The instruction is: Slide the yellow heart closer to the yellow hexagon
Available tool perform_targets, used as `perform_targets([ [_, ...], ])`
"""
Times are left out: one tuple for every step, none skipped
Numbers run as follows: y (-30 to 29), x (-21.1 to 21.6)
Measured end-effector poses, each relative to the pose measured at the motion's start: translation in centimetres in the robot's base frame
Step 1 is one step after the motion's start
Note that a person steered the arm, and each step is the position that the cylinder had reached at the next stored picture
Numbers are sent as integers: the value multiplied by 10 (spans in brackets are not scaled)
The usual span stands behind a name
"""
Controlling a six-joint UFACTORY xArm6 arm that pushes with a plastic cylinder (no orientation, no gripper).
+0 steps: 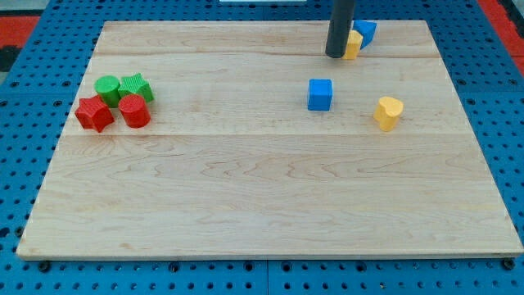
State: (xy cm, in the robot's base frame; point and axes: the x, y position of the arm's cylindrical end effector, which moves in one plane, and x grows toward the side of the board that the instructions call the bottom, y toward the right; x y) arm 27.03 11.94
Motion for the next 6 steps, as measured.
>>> perform_targets([
  [7, 50],
  [142, 68],
  [147, 181],
  [72, 171],
  [37, 117],
  [36, 55],
])
